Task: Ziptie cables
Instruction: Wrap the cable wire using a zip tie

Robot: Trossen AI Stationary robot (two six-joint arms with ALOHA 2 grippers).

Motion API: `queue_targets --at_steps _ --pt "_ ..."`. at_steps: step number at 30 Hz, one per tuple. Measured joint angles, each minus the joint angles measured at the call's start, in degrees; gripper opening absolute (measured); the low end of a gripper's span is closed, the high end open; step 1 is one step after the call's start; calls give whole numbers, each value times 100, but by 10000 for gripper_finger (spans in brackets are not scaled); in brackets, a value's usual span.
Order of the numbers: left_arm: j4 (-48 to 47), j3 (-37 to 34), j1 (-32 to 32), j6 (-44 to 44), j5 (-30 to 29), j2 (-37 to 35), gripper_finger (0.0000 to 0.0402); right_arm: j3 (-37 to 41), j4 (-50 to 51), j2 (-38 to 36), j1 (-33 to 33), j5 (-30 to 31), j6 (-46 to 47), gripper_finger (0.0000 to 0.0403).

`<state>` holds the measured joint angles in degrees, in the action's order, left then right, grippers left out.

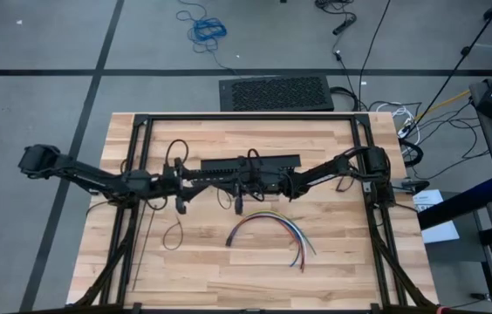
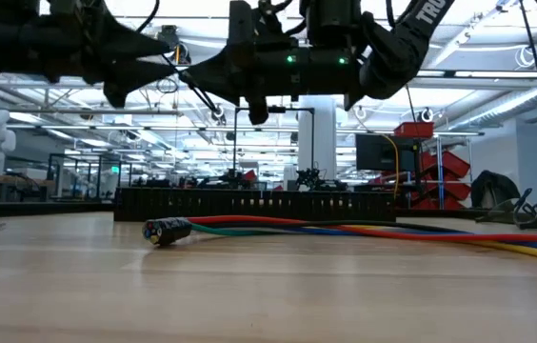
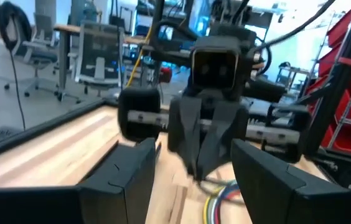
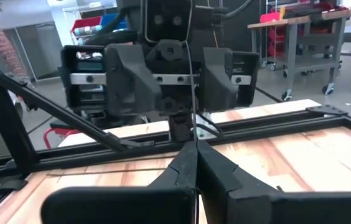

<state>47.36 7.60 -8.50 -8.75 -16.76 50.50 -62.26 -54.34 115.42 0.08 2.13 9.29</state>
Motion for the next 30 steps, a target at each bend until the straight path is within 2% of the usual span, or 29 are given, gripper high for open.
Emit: queue_targets --at_steps 4,6,14,24,27,30 --pt "24 81 1 28 -2 119 202 2 35 0 13 2 -2 0" --pt "25 94 1 32 -2 170 182 2 33 0 36 63 -2 0" --pt "39 92 1 35 22 313 15 7 -105 0 42 102 17 0" --pt "45 89 1 319 32 312 2 4 -52 -2 85 87 -175 7" --pt "-548 89 -73 315 29 311 1 31 578 -143 168 103 -881 34" --pt "-1086 89 -167 128 31 434 1 28 1617 -446 252 440 -1237 76"
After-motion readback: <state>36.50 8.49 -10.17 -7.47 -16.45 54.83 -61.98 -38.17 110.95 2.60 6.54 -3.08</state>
